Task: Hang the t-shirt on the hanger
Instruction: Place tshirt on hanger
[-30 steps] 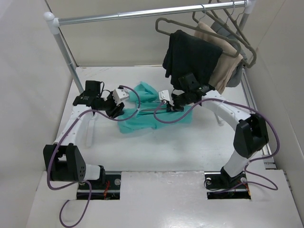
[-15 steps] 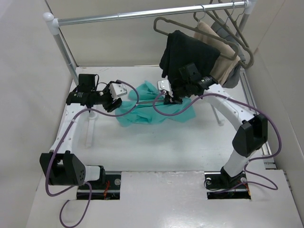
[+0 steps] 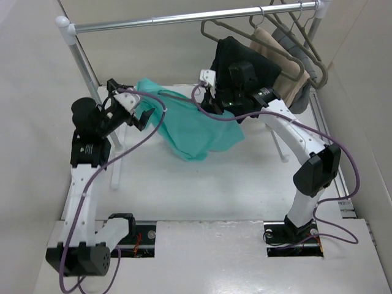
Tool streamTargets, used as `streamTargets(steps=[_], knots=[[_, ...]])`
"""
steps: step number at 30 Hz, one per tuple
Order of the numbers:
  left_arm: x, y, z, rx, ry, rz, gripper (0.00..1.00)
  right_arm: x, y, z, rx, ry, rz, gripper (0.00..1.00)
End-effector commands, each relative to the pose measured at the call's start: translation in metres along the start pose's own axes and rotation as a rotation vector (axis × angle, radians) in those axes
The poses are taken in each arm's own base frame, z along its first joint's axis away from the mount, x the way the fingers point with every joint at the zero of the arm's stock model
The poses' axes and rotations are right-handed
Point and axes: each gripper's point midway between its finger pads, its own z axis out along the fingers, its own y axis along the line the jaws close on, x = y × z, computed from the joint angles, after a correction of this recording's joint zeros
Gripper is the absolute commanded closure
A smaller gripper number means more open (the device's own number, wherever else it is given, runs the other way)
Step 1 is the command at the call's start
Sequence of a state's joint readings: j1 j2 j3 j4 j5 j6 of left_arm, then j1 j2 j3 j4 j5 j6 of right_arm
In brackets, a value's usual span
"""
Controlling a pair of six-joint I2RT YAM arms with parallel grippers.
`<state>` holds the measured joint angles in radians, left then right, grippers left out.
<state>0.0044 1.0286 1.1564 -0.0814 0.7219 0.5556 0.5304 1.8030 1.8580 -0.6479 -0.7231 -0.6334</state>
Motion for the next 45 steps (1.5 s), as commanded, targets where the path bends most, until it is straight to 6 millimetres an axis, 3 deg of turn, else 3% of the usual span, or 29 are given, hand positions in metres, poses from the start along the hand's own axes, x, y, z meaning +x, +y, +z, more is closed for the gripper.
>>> streamTargets(steps=[1, 4, 6, 8, 11, 15, 17, 20, 22, 24, 27, 32, 37, 38, 41, 44, 45], knots=[[-0.052, -0.012, -0.015, -0.024, -0.202, -0.076, 0.0, -0.103, -0.045, -0.017, 0.222, -0.327, 0.092, 1.0], [-0.033, -0.024, -0.02, -0.003, -0.121, -0.132, 0.0, -0.118, -0.051, 0.003, 0.285, -0.38, 0.19, 1.0], [-0.015, -0.03, -0.021, 0.013, -0.052, -0.132, 0.0, -0.131, -0.061, 0.003, 0.356, -0.437, 0.223, 1.0], [0.018, -0.037, -0.02, 0.015, 0.064, -0.196, 0.0, -0.124, -0.067, 0.009, 0.401, -0.438, 0.31, 1.0], [0.048, -0.051, -0.023, 0.05, 0.151, -0.208, 0.0, -0.122, -0.069, 0.013, 0.427, -0.469, 0.421, 1.0], [0.069, -0.076, -0.022, 0.097, 0.168, -0.219, 0.0, -0.15, -0.069, 0.013, 0.448, -0.568, 0.46, 1.0], [0.091, -0.081, -0.02, 0.076, 0.198, -0.223, 0.0, -0.173, -0.068, 0.006, 0.419, -0.617, 0.424, 1.0], [0.122, -0.069, -0.018, -0.036, 0.251, -0.205, 0.0, -0.178, -0.056, 0.007, 0.349, -0.616, 0.403, 1.0], [0.141, -0.056, -0.012, -0.121, 0.263, -0.193, 0.0, -0.162, -0.046, 0.018, 0.302, -0.578, 0.425, 1.0], [0.153, -0.049, 0.003, -0.134, 0.26, -0.2, 0.0, -0.157, -0.038, 0.016, 0.29, -0.566, 0.429, 1.0], [0.16, -0.062, 0.03, -0.037, 0.222, -0.198, 0.0, -0.158, -0.033, 0.011, 0.28, -0.57, 0.423, 1.0], [0.145, -0.101, 0.065, 0.054, 0.128, -0.033, 0.0, -0.166, -0.03, 0.007, 0.266, -0.6, 0.421, 1.0], [0.144, -0.101, 0.084, -0.009, 0.062, 0.012, 0.0, -0.173, -0.018, 0.008, 0.234, -0.613, 0.428, 1.0], [0.148, -0.102, 0.088, -0.015, 0.05, 0.017, 0.02, -0.173, -0.017, 0.006, 0.234, -0.613, 0.428, 1.0], [0.15, -0.099, 0.091, -0.027, 0.05, 0.03, 0.55, -0.176, -0.015, -0.001, 0.246, -0.622, 0.427, 1.0], [0.148, -0.094, 0.093, -0.045, 0.044, 0.035, 1.0, -0.17, -0.016, 0.0, 0.257, -0.611, 0.438, 1.0], [0.146, -0.094, 0.091, -0.044, 0.047, 0.033, 1.0, -0.168, -0.019, -0.006, 0.268, -0.613, 0.438, 1.0]])
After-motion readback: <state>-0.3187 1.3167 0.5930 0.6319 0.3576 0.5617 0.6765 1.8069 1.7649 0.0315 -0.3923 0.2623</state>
